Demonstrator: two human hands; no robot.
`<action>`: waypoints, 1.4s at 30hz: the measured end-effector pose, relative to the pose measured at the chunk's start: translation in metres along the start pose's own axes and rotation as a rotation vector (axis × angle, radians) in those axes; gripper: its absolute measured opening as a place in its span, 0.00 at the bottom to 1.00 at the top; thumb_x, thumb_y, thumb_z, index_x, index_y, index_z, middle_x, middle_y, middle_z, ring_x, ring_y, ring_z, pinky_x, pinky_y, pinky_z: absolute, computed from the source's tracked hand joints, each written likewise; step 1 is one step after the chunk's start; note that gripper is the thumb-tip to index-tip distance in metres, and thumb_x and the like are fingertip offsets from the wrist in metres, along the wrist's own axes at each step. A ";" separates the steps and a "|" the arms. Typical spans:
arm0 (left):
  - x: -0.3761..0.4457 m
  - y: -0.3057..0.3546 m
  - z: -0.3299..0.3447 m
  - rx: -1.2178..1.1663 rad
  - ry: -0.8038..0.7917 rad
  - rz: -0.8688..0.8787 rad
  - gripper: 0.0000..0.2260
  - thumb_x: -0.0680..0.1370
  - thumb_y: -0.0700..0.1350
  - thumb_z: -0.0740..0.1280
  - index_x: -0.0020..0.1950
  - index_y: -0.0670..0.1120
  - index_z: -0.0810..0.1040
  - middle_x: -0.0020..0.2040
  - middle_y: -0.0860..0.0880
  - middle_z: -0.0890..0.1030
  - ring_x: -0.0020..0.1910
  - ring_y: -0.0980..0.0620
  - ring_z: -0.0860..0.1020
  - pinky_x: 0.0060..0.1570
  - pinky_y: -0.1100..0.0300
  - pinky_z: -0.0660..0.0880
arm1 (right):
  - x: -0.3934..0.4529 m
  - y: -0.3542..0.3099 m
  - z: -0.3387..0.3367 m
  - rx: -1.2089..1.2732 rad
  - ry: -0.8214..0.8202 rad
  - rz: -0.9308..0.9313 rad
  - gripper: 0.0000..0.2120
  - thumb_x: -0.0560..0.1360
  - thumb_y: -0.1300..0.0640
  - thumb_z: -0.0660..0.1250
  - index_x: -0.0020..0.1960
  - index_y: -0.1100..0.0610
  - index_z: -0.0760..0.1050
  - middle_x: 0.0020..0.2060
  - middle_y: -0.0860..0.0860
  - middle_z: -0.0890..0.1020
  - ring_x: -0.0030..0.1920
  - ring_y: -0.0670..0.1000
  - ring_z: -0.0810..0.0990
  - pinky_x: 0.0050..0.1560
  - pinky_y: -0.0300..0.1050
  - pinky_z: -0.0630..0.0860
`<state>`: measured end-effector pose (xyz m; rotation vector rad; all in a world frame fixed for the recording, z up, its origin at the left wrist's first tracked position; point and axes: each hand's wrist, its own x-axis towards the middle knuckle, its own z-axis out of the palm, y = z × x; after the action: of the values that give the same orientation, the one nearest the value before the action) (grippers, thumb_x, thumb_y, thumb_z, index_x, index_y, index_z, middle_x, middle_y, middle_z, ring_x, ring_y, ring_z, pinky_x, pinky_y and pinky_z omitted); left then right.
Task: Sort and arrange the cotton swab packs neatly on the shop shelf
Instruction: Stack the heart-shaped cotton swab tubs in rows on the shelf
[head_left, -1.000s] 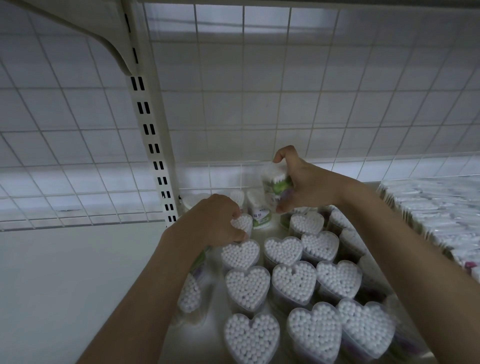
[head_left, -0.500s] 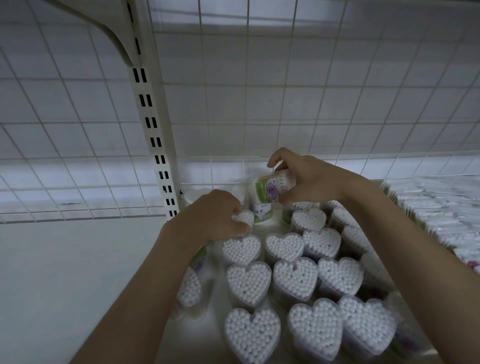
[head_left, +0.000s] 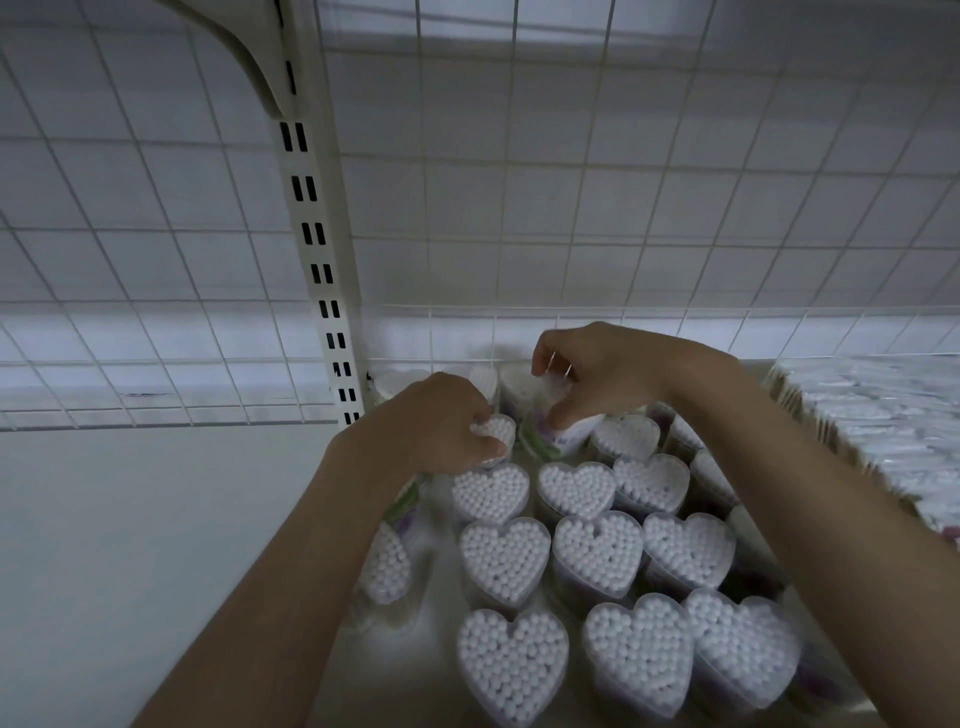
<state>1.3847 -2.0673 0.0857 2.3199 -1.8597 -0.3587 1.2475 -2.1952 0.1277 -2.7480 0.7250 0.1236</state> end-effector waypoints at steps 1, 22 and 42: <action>-0.001 0.000 0.000 0.000 0.006 0.005 0.21 0.76 0.55 0.64 0.66 0.45 0.73 0.61 0.48 0.73 0.60 0.50 0.70 0.51 0.63 0.62 | 0.001 -0.001 0.003 -0.016 -0.020 -0.003 0.25 0.64 0.47 0.74 0.57 0.47 0.69 0.48 0.45 0.74 0.43 0.44 0.74 0.38 0.40 0.72; -0.002 -0.004 0.004 -0.061 0.042 0.002 0.22 0.74 0.54 0.67 0.66 0.47 0.73 0.62 0.49 0.74 0.59 0.50 0.72 0.50 0.63 0.65 | 0.006 0.002 0.022 0.020 -0.201 -0.011 0.20 0.71 0.45 0.69 0.62 0.45 0.71 0.52 0.42 0.74 0.53 0.45 0.73 0.56 0.43 0.70; 0.070 -0.019 -0.010 0.227 0.151 -0.121 0.23 0.74 0.59 0.64 0.58 0.42 0.77 0.57 0.44 0.77 0.55 0.46 0.76 0.53 0.54 0.74 | 0.049 0.008 0.021 -0.211 0.101 0.083 0.22 0.74 0.44 0.64 0.63 0.55 0.72 0.60 0.54 0.73 0.60 0.54 0.72 0.59 0.46 0.71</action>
<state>1.4195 -2.1319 0.0833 2.5323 -1.7755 0.0174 1.2858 -2.2185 0.0983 -2.9418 0.9005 0.0837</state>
